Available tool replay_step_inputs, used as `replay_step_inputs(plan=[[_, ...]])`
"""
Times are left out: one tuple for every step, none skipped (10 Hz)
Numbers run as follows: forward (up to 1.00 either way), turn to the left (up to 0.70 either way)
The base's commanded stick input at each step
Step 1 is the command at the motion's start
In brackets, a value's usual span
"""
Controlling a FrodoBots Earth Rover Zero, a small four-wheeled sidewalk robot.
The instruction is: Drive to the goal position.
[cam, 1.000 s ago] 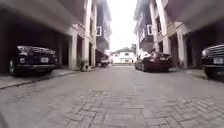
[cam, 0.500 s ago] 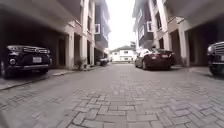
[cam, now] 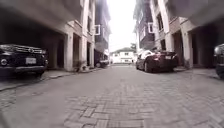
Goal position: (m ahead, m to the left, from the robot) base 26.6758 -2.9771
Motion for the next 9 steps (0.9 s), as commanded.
replay_step_inputs(plan=[[0.7, 0.0], [0.7, 0.0], [0.7, 0.0], [0.7, 0.0], [0.7, 0.0], [0.7, 0.0], [0.7, 0.0], [0.7, 0.0], [0.7, 0.0]])
